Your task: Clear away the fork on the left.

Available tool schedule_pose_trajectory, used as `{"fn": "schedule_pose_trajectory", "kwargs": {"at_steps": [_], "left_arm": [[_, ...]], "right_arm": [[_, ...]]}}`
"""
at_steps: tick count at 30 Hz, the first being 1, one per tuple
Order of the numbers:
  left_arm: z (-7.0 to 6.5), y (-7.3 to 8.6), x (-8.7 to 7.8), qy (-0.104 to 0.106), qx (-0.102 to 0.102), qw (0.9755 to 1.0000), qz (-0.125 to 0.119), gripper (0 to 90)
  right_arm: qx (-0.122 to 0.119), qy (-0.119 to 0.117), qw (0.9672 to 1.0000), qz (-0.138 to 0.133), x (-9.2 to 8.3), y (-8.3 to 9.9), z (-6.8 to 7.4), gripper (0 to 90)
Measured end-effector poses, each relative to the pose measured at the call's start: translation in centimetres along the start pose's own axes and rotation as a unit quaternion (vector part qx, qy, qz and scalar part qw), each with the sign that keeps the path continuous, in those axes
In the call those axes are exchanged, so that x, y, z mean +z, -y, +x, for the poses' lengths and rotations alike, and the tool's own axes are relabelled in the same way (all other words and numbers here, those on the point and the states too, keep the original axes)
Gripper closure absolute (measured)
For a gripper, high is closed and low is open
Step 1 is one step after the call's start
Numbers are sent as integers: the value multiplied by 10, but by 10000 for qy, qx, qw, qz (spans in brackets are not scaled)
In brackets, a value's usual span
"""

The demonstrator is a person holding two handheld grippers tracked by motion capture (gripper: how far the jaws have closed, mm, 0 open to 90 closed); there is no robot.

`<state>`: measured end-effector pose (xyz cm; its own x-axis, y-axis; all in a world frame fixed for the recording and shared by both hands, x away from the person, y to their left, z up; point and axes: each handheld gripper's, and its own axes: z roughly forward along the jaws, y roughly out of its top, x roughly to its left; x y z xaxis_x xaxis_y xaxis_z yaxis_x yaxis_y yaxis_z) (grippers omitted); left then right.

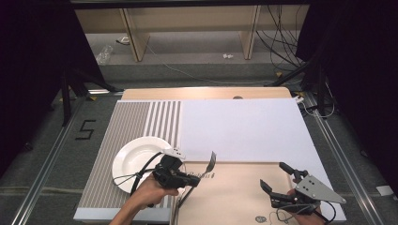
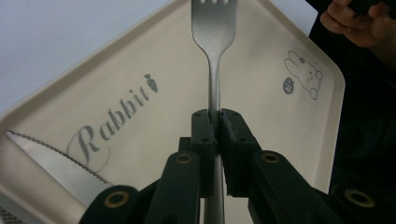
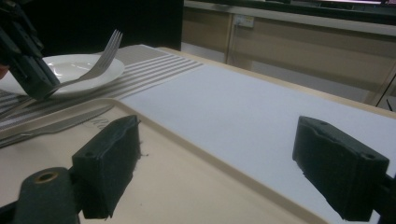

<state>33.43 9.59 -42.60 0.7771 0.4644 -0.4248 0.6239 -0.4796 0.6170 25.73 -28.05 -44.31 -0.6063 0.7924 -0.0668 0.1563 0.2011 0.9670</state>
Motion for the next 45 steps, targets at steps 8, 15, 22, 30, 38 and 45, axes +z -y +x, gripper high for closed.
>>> {"fn": "schedule_pose_trajectory", "kwargs": {"at_steps": [8,15,22,30,38,45], "left_arm": [[-14,8,9,50,124,9998,153,838],[-26,14,20,46,235,9989,393,838],[-34,18,31,-45,404,9966,714,838],[-38,21,41,-65,430,9947,934,838],[-46,25,55,-128,576,9902,1266,837],[-50,28,63,-301,723,9843,1579,835]], "right_arm": [[-51,3,10000,20,0,0,1,160],[-49,0,10000,13,0,0,1,160],[-70,2,10000,21,0,0,1,160],[-64,9,10000,27,0,0,1,161],[-79,17,10000,23,0,0,1,161],[-105,41,9999,37,0,0,2,160]]}}
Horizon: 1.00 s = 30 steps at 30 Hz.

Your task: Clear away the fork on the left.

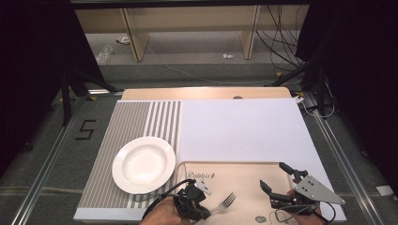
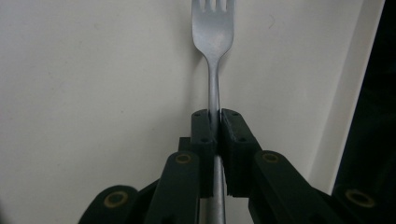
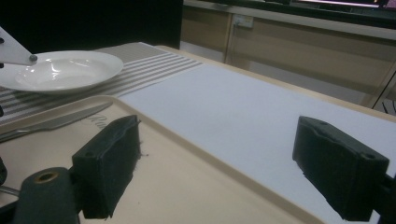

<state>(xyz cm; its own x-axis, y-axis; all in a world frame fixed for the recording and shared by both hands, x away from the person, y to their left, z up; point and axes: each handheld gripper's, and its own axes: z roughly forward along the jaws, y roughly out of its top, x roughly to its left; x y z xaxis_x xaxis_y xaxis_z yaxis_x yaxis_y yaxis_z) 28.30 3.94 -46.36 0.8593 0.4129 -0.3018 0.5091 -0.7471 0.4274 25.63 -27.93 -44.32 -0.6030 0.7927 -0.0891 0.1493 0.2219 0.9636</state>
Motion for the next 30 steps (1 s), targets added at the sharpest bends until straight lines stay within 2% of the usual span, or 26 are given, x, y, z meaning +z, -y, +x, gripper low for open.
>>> {"fn": "schedule_pose_trajectory", "kwargs": {"at_steps": [4,9,11,13,15,19,22,27,30], "left_arm": [[-1,0,2,-75,60,9999,120,834],[-2,0,3,-114,161,9998,95,820],[-3,-1,1,-76,174,9998,55,701],[-4,-1,-3,-198,227,9995,-35,556],[-5,-2,-8,-324,246,9988,-262,456],[-7,-3,-12,-489,356,9967,-540,390],[-10,-3,-9,-490,467,9959,-597,437],[-17,-3,-7,-458,695,9944,-646,680],[-19,-4,-6,-489,749,9935,-708,772]], "right_arm": [[-3,-5,10000,-3,0,0,0,161],[-11,-13,10000,-1,0,0,0,161],[-11,-12,10000,9,0,0,0,161],[-7,-20,10000,-5,0,0,0,161],[-20,-19,10000,9,0,0,0,161],[-24,-29,10000,16,1,0,0,161],[-20,-27,10000,4,1,0,1,161],[-27,-30,10000,5,1,0,1,161],[-35,-25,10000,9,1,1,1,161]]}}
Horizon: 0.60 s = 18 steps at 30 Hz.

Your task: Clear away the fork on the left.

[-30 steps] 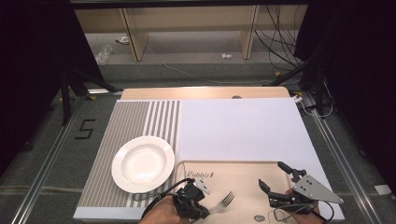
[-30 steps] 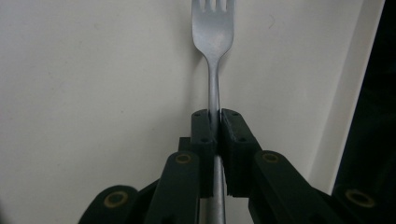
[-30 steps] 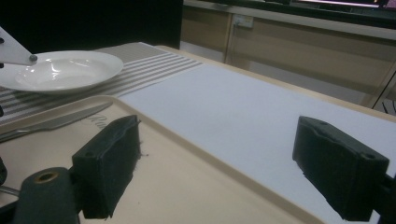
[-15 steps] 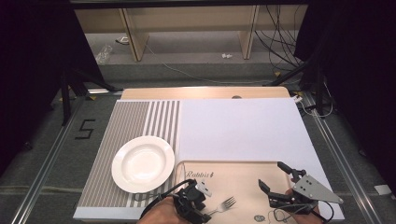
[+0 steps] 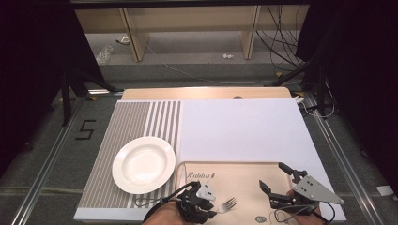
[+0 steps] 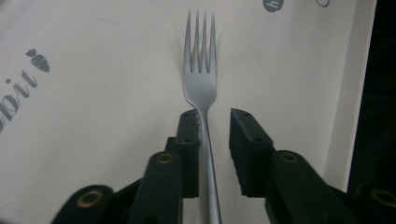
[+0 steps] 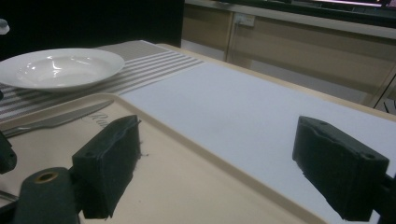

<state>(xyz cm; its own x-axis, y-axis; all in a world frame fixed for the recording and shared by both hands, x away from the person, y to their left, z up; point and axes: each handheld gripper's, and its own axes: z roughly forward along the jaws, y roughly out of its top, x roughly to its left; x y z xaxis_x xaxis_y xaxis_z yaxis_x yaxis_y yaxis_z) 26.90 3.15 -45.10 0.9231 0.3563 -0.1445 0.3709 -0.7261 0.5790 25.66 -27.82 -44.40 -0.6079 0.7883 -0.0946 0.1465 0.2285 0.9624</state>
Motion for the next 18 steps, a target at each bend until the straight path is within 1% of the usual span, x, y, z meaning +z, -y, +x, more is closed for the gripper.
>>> {"fn": "schedule_pose_trajectory", "kwargs": {"at_steps": [3,5,10,13,18], "left_arm": [[-3,0,4,-44,94,9999,48,843],[-5,1,7,-32,154,9998,89,885],[-10,0,15,42,243,9995,185,892],[-11,1,20,42,287,9993,255,892],[-10,2,22,1,264,9992,306,892]], "right_arm": [[11,-4,10000,-7,0,0,0,161],[-1,-9,10000,25,0,0,0,161],[4,-3,10000,18,0,0,0,161],[15,-11,10000,6,0,0,0,161],[2,-15,10000,10,0,0,0,162]]}}
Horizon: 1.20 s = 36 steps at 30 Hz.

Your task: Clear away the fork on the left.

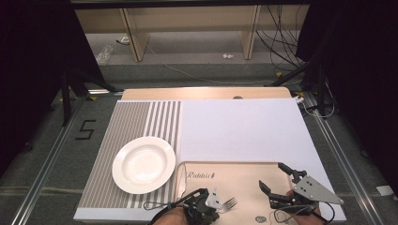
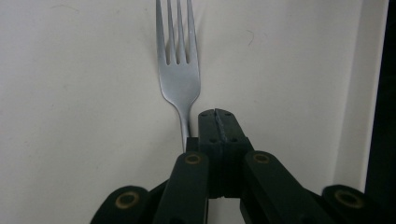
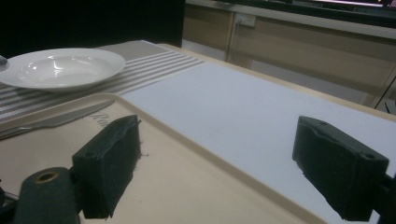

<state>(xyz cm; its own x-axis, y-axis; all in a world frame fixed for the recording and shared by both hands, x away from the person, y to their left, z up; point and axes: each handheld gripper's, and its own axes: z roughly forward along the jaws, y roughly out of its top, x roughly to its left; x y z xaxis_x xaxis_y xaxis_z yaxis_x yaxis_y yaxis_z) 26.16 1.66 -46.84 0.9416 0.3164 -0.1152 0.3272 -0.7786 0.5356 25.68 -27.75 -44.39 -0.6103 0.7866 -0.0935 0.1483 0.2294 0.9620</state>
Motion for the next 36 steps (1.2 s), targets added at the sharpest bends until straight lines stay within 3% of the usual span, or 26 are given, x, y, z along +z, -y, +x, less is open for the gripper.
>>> {"fn": "schedule_pose_trajectory", "kwargs": {"at_steps": [9,27,36], "left_arm": [[2,1,1,-94,16,9999,38,892],[27,10,-9,-520,-394,9979,36,892],[37,15,-14,-618,-545,9966,75,891]], "right_arm": [[10,4,10000,0,0,0,0,161],[-6,-3,10000,0,0,0,0,162],[-1,-5,10000,-2,0,0,0,162]]}}
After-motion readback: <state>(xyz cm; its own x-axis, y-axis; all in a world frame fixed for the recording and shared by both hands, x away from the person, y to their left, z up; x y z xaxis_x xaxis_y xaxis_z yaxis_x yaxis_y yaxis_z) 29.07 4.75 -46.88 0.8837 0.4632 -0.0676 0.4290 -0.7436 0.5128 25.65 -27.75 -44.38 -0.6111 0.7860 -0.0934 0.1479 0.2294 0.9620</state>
